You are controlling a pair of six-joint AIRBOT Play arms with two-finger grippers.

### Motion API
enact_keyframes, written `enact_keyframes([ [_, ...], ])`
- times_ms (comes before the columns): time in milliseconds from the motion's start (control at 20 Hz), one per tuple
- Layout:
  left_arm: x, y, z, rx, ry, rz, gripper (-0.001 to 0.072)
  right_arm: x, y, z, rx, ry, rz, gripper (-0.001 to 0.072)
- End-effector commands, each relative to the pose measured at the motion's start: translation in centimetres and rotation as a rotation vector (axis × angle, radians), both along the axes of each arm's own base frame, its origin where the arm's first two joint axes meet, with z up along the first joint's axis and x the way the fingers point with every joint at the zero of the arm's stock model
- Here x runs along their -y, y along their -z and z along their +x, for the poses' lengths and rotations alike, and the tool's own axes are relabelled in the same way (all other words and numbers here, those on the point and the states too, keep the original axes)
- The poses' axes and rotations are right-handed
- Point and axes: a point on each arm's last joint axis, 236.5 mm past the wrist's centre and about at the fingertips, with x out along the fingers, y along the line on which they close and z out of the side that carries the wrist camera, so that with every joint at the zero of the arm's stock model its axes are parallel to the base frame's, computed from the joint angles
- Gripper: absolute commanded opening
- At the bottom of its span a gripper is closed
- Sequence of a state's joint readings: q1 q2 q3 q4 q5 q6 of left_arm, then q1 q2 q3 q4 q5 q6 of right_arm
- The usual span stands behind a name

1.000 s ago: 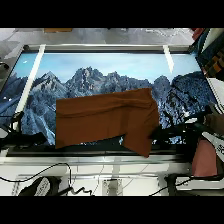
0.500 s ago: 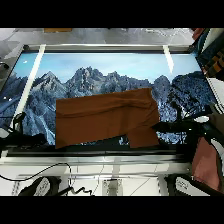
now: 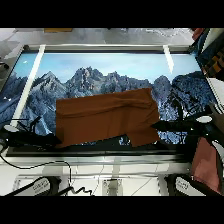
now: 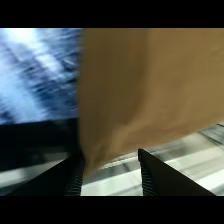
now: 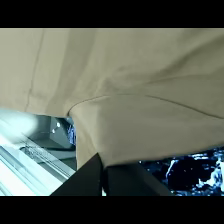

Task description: Fold the clothes and pants, and hang the long-sleeved shirts on hangers.

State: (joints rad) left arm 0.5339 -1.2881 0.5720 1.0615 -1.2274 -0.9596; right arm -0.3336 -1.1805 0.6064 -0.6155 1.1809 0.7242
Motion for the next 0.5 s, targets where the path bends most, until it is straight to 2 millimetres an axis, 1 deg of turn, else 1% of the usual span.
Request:
enact_keyframes([
  [0, -0.3, 2.6, -0.6, -0.029, 0.044, -0.002, 0.0265, -0.1, -0.1, -0.1, 0.0, -0.003, 0.005, 0.0016],
  [50, -0.4, 2.8, -0.2, -0.02, 0.03, -0.001, 0.0113, -0.1, -0.2, -0.1, -0.001, -0.006, 0.007, 0.0016],
  [100, -0.4, 2.7, 0.3, -0.005, 0.023, -0.002, 0.0015, -0.2, -0.3, -0.1, 0.0, -0.01, 0.011, 0.0016],
  [200, -0.4, 1.4, 1.5, 0.056, 0.071, -0.018, 0.0014, 0.0, -0.7, 0.3, 0.009, -0.008, 0.004, 0.0014],
  [250, -0.7, 0.1, 2.5, 0.108, 0.112, -0.022, 0.0014, 0.3, -1.1, 0.7, 0.004, 0.003, -0.004, 0.0014],
  [350, -2.0, -3.1, 5.3, 0.219, 0.14, 0.029, 0.0014, 0.8, -2.3, 1.0, 0.025, 0.011, -0.036, 0.0014],
  [450, -3.5, -6.9, 7.8, 0.348, 0.146, 0.116, 0.0014, 1.1, -4.1, 0.6, 0.072, 0.018, -0.079, 0.0013],
])
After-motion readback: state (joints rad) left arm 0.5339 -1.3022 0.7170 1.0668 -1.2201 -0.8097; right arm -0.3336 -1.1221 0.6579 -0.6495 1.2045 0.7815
